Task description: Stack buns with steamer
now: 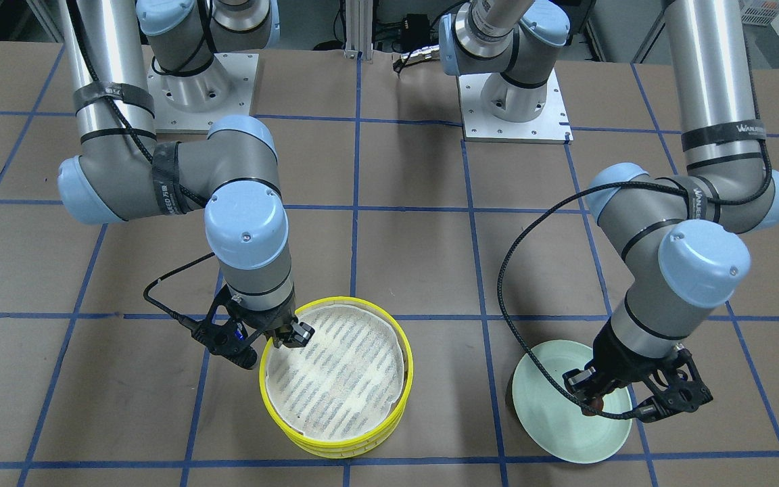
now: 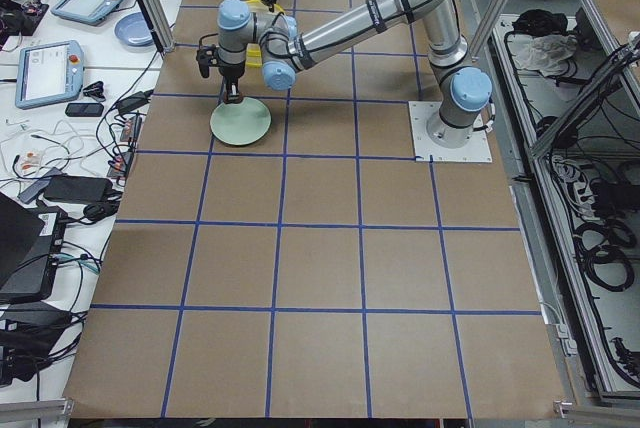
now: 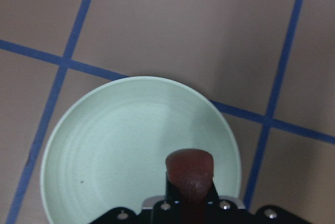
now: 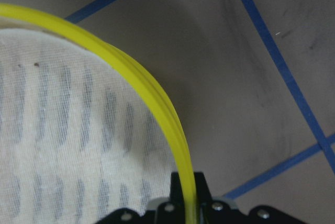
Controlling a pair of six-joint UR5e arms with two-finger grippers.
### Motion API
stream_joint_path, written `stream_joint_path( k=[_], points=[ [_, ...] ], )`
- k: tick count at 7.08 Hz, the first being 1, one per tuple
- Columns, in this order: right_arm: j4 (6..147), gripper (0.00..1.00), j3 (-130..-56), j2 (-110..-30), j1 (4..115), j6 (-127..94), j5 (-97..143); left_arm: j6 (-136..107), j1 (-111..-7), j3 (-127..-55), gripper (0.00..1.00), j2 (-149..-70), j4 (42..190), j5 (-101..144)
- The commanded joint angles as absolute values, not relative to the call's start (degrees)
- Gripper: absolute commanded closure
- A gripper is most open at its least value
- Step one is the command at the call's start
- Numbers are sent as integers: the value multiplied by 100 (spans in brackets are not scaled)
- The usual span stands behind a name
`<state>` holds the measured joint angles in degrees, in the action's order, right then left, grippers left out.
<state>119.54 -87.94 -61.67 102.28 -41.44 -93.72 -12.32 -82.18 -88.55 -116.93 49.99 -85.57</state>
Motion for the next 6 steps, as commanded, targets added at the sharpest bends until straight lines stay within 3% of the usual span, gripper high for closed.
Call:
stream_joint_path(
  k=[1, 2, 3, 5, 6],
  points=[
    [11988, 22, -8798, -6187, 10222, -4087, -9413, -2508, -8471, -8816, 100, -11418, 4966, -7868],
    [11962, 8, -8746, -6301, 10213, -4035, -9387, -3097, -8873, -8781, 100, -11313, 4948, -7875],
    [11918, 2, -8728, -6615, 10135, -3738, -9343, -3659, -9251, -8711, 100, -11338, 4783, -7866],
    [11194, 1, -8719, -7466, 9435, -2303, -9038, -4549, -9684, -8780, 100, -11530, 4284, -6975],
    [10954, 0, -8719, -7784, 8917, -876, -8835, -4805, -9746, -8789, 89, -11636, 3993, -6935]
  ],
)
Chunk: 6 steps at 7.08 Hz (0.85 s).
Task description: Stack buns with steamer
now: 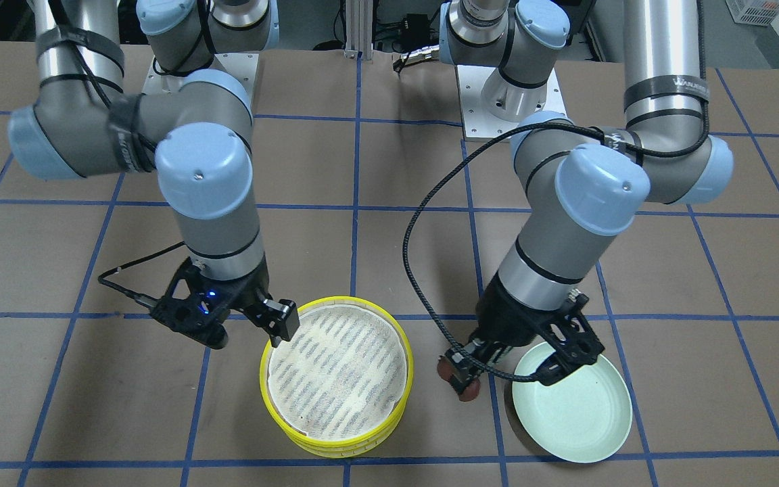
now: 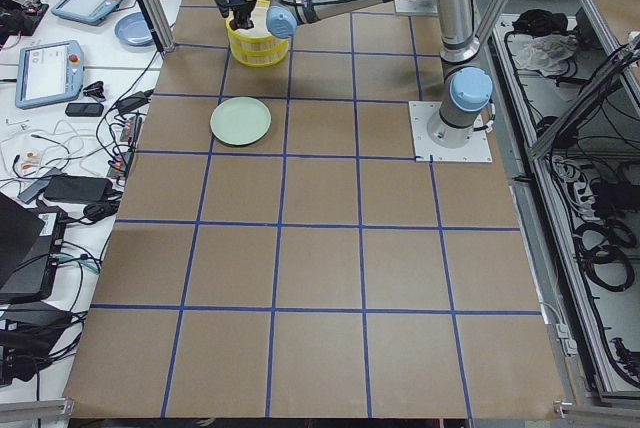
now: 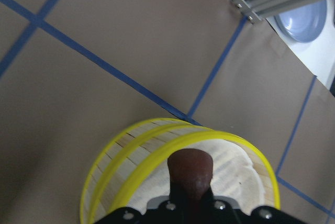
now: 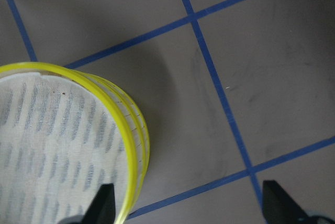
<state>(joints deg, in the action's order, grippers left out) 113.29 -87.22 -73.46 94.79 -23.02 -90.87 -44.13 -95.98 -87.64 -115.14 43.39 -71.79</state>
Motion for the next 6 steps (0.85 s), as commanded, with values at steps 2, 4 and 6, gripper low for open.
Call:
stream_joint_path(
  k=[2, 4, 6],
  points=[
    [9838, 0, -8719, -8531, 8474, 418, -8903, -4913, -10089, -8789, 1, -11803, 3981, -6943],
    [9468, 0, -8789, -9017, 8560, 387, -8912, -4826, -10125, -8780, 0, -11804, 3990, -6935],
    [9439, 0, -8710, -9018, 9014, -165, -9034, -3978, -10108, -8728, 0, -11681, 4121, -6978]
  ],
)
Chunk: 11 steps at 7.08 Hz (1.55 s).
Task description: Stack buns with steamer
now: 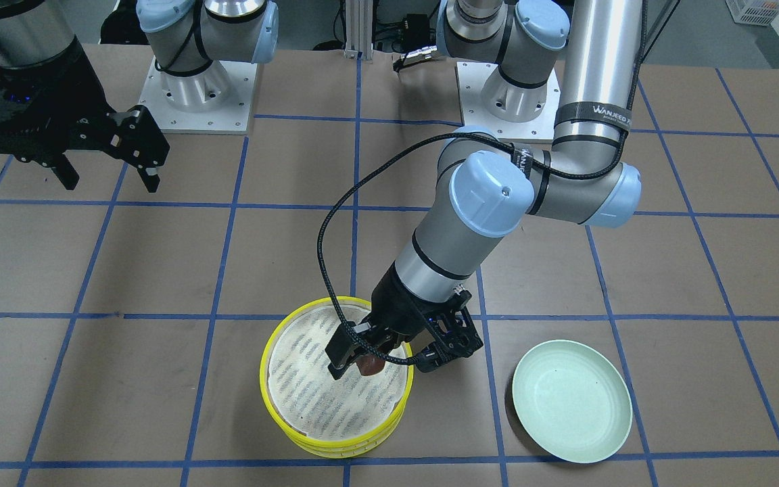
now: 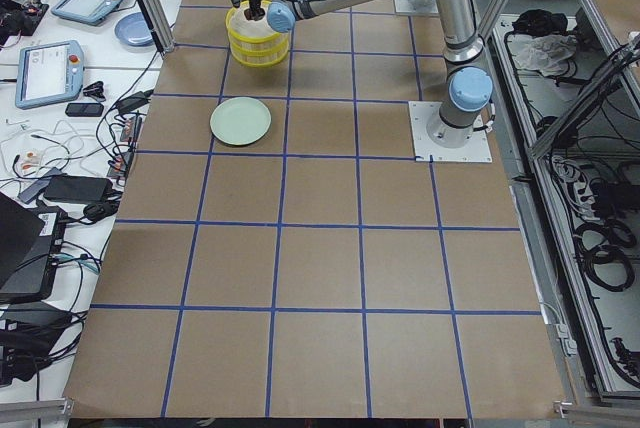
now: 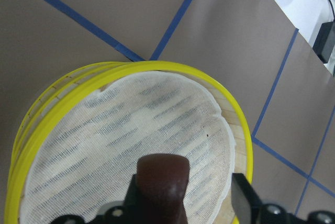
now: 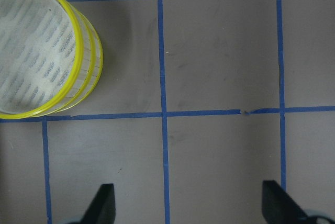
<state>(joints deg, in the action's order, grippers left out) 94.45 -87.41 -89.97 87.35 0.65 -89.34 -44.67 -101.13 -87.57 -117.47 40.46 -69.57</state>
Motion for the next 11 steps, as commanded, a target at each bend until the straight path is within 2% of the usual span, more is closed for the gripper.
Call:
stream_joint_path(
  k=[1, 3, 4, 6, 7, 8, 11],
  points=[
    [9448, 0, -8710, -9026, 9105, -176, -9322, -3842, -10099, -8701, 0, -11628, 4218, -6979],
    [9614, 0, -8719, -8965, 9097, -132, -9475, -2908, -10020, -8692, 0, -11576, 4349, -7031],
    [9824, 0, -8727, -8956, 9097, -123, -9475, -2161, -9654, -8692, 0, -11479, 4725, -7388],
    [9817, 0, -8719, -8965, 9088, -132, -9475, -1261, -8898, -8692, 0, -10998, 6154, -7715],
    [9765, 0, -8736, -8965, 9097, -132, -9483, 13, -8712, -8692, 0, -10708, 6405, -8030],
    [9869, 0, -8719, -9008, 9088, -123, -9536, 757, -8693, -8701, 0, -10470, 6868, -8407],
    [9861, 0, -8728, -8974, 9097, -62, -9536, 879, -8718, -8797, 0, -9670, 8258, -8751]
  ],
)
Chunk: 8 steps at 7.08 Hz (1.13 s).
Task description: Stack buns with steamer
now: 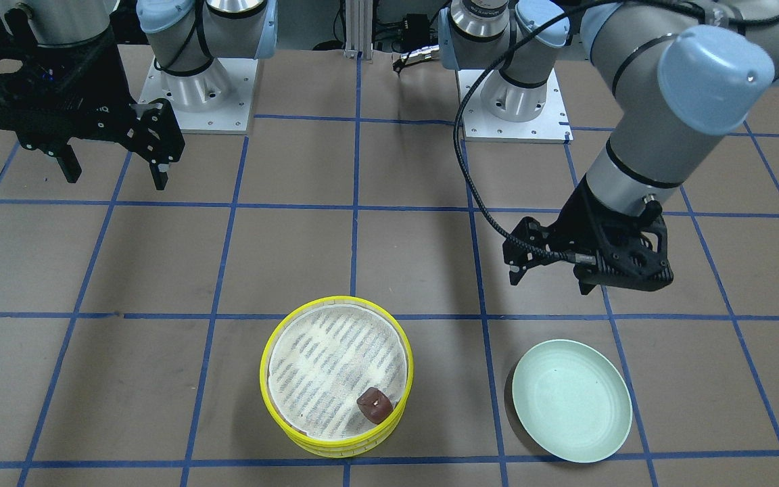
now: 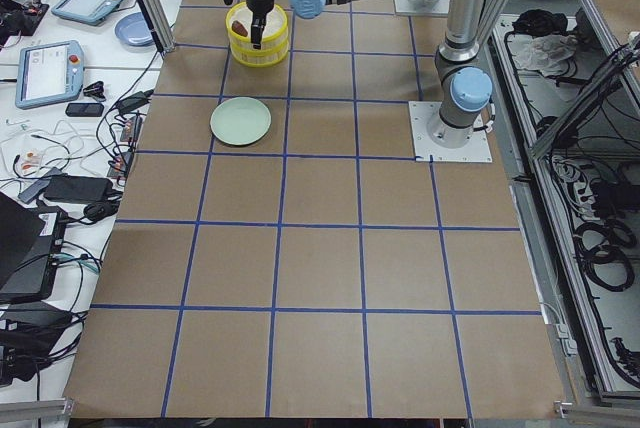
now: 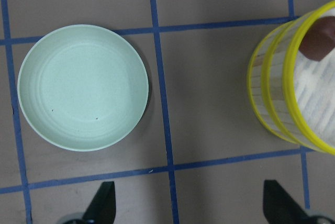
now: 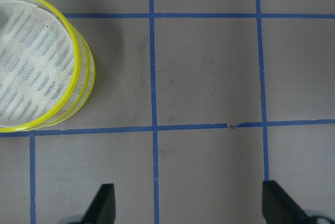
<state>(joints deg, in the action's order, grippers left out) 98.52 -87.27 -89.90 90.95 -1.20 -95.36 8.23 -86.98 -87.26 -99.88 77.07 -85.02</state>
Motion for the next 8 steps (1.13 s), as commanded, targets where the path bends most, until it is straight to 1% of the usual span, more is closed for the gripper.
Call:
stream_joint_path(
  k=[1, 8],
  points=[
    [9853, 0, -8728, -8965, 9097, -62, -9510, 879, -8675, -8798, 0, -9572, 8392, -8780],
    [9861, 0, -8736, -8956, 9097, -88, -9457, 1028, -8464, -8982, 0, -9413, 8631, -8807]
  ],
)
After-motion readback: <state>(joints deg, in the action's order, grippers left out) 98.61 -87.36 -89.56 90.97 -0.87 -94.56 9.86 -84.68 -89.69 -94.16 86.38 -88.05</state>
